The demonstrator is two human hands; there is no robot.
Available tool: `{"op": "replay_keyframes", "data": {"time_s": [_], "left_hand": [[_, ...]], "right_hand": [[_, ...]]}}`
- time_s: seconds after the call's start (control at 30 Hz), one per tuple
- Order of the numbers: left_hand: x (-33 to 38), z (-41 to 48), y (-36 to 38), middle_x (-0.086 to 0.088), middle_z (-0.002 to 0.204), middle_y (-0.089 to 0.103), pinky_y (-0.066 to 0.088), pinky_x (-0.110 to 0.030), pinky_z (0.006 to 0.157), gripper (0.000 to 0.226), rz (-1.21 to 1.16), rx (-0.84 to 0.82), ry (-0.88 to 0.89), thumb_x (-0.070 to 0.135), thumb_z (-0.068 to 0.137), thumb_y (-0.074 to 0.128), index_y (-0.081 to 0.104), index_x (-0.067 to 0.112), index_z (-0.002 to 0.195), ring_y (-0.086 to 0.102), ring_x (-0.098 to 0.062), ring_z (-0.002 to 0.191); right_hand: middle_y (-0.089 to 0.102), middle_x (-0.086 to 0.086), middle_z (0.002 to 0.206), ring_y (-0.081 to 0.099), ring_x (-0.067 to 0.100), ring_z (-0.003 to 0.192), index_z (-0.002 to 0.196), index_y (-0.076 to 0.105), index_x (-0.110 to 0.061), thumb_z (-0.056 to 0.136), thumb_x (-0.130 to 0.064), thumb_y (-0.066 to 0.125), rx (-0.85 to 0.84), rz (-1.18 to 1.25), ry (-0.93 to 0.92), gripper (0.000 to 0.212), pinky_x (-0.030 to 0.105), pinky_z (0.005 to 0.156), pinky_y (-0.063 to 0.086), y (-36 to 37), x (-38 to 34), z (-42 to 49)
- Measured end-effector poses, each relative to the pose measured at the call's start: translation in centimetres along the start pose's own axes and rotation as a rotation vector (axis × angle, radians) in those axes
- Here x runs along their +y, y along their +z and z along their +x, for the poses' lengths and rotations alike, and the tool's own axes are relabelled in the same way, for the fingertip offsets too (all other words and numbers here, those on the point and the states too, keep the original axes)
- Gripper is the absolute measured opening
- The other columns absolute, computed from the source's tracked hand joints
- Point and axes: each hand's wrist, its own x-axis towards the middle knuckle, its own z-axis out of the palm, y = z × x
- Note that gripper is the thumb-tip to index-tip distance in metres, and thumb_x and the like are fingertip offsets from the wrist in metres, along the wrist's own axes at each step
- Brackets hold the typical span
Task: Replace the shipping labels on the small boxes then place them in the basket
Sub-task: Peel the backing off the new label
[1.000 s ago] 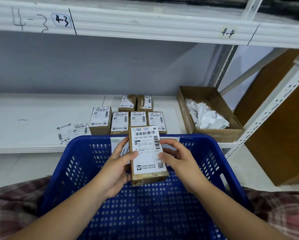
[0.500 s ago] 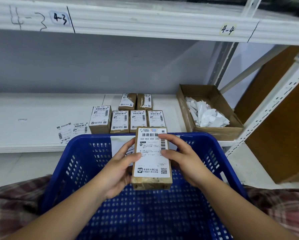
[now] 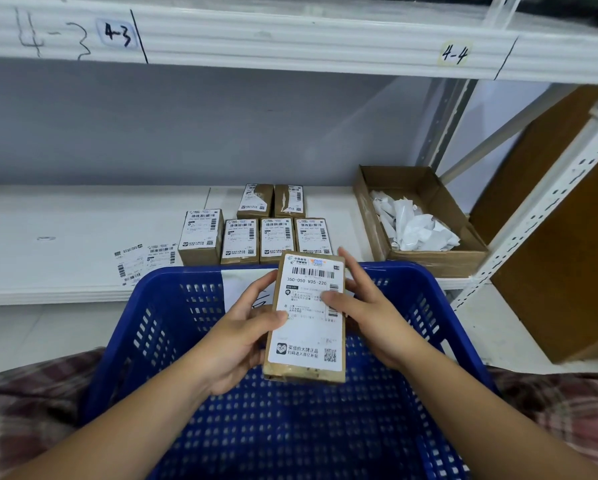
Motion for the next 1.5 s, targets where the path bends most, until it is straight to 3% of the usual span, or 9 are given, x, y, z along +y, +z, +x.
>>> {"op": "replay_keyframes", "data": {"time_s": [0.1,0.3,0.57,0.73,0.9,1.13,1.3,1.4,1.5], "left_hand": [[-0.1,0.1,0.3,-0.012,0.111,0.069,0.045,-0.059,0.095,0.054,-0.025,0.053,0.014,0.014,0.085,0.060,0.045,0.039,0.130,0.065,-0.033,0.104],[-0.1,0.4,0.1,-0.007,0.109,0.071,0.046,-0.057,0.095,0.049,-0.062,0.131,0.038,0.014,0.092,0.054,0.044,0.038,0.134,0.066,-0.030,0.103],[-1.0,0.4,-0.4,-0.003,0.112,0.070,0.046,-0.054,0.097,0.062,-0.081,0.161,-0.008,0.018,0.090,0.058,0.032,0.038,0.143,0.065,-0.027,0.106],[-1.4,0.4,-0.1,0.001,0.110,0.071,0.054,-0.043,0.084,0.071,0.072,0.090,-0.060,0.036,0.070,0.069,0.040,0.034,0.135,0.068,-0.021,0.100],[-1.5,0.3,-0.4,0.003,0.110,0.071,0.056,-0.031,0.073,0.080,0.156,-0.029,-0.177,0.019,0.067,0.083,0.040,0.034,0.133,0.069,-0.018,0.097],[-0.6,0.3,-1.8,0.000,0.124,0.065,0.044,-0.041,0.102,0.130,0.185,-0.207,-0.244,0.026,0.044,0.095,0.015,0.049,0.144,0.062,-0.022,0.113],[-0.5,0.2,-2.1,-0.005,0.125,0.064,0.046,-0.042,0.100,0.121,0.117,-0.259,-0.259,0.022,0.051,0.092,0.020,0.047,0.144,0.060,-0.025,0.115],[-0.8,0.2,-1.8,-0.009,0.124,0.064,0.043,-0.046,0.102,0.095,0.070,-0.223,-0.251,0.011,0.070,0.073,0.024,0.043,0.144,0.060,-0.029,0.114],[-0.8,0.1,-1.9,-0.007,0.124,0.064,0.048,-0.043,0.098,0.102,0.073,-0.204,-0.224,0.014,0.065,0.080,0.024,0.043,0.144,0.060,-0.029,0.114]], "right_hand": [[0.046,-0.015,0.139,0.053,0.020,0.129,0.119,0.021,-0.079,0.067,-0.047,0.075,-0.013,-0.109,0.003,0.081,0.047,0.097,0.053,0.1,0.0,0.0],[0.047,-0.026,0.137,0.062,0.003,0.113,0.133,0.036,-0.056,0.092,-0.020,0.063,-0.178,-0.170,0.022,0.061,0.032,0.096,0.053,0.4,0.9,-0.5],[0.033,-0.023,0.150,0.056,0.004,0.121,0.139,0.027,-0.062,0.073,-0.027,0.084,-0.337,-0.327,0.102,0.094,0.037,0.106,0.046,-0.4,0.6,-0.6],[0.030,-0.015,0.154,0.045,0.007,0.133,0.139,0.024,-0.065,0.072,-0.032,0.085,-0.349,-0.430,0.052,0.097,0.036,0.107,0.045,0.3,1.4,-0.8],[0.030,-0.019,0.154,0.035,0.005,0.139,0.142,0.027,-0.059,0.079,-0.038,0.079,-0.331,-0.483,0.016,0.085,0.040,0.114,0.037,0.3,2.3,-0.8],[0.044,-0.013,0.145,0.053,0.011,0.126,0.128,0.039,-0.067,0.088,-0.035,0.070,-0.154,-0.363,-0.054,0.060,0.037,0.100,0.051,0.1,1.9,-0.5],[0.046,-0.028,0.133,0.063,0.000,0.110,0.126,0.038,-0.056,0.094,-0.026,0.059,-0.168,-0.240,-0.012,0.048,0.021,0.085,0.054,-0.2,1.6,-0.6],[0.046,-0.025,0.136,0.064,0.004,0.110,0.129,0.039,-0.054,0.092,-0.025,0.061,-0.191,-0.189,0.031,0.052,0.025,0.088,0.055,-0.5,1.4,-0.4],[0.043,-0.021,0.141,0.062,0.008,0.116,0.133,0.038,-0.054,0.089,-0.015,0.068,-0.252,-0.183,0.056,0.066,0.033,0.094,0.054,-1.0,1.0,-0.3]]}}
